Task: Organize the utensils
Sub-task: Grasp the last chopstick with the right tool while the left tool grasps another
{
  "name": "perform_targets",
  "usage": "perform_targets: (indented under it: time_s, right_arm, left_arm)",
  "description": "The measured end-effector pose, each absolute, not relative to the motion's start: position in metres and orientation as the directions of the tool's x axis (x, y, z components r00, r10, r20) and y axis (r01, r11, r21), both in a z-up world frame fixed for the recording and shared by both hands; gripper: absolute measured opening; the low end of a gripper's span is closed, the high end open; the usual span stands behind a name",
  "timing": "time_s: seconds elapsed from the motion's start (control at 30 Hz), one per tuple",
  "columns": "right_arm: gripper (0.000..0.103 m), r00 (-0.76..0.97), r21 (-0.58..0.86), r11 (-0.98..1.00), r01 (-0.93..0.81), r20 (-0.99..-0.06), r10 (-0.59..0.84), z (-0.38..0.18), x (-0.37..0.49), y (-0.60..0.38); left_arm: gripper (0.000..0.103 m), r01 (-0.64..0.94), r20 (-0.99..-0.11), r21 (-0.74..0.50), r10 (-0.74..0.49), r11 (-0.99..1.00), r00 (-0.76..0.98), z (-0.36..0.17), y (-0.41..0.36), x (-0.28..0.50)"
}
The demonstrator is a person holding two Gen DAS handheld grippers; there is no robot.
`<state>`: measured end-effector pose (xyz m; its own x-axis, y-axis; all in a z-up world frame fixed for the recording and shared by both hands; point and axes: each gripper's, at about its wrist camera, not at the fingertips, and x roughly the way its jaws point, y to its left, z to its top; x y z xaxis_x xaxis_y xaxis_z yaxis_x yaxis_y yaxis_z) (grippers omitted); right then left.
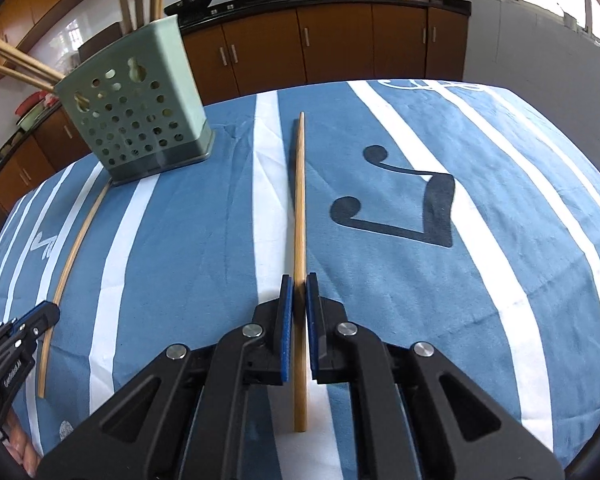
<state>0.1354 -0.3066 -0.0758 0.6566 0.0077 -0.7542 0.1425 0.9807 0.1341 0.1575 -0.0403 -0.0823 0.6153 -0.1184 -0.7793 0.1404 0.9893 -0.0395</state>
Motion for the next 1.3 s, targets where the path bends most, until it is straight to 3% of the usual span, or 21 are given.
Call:
perform_targets:
  time_s: [0.3,0.53,1.3]
  right_arm:
    - [0.007,0.66,0.096,0.993,0.069,-0.75,0.027,-0.074,0.153,-0.293]
    - [0.008,0.663,0.041,0.998,0.04,-0.749,0.004,-0.075,0.166,-0.287]
    - [0.009,0.662,0.057,0.997,0.045,-0.749,0.013,-0.075,0.168,-0.29]
  left_arm:
    - [0.008,0.012,-0.788,-0.073,-0.065,0.997,0.613,-0.081,0.013,0.189]
    - [0.01,0.006,-0.78,-0.084,-0.07,0.996,0.622,-0.081,0.016,0.2]
    - [0.014,0.012,-0.773,-0.098,-0.084,0.995,0.629,-0.083,0.015,0.198]
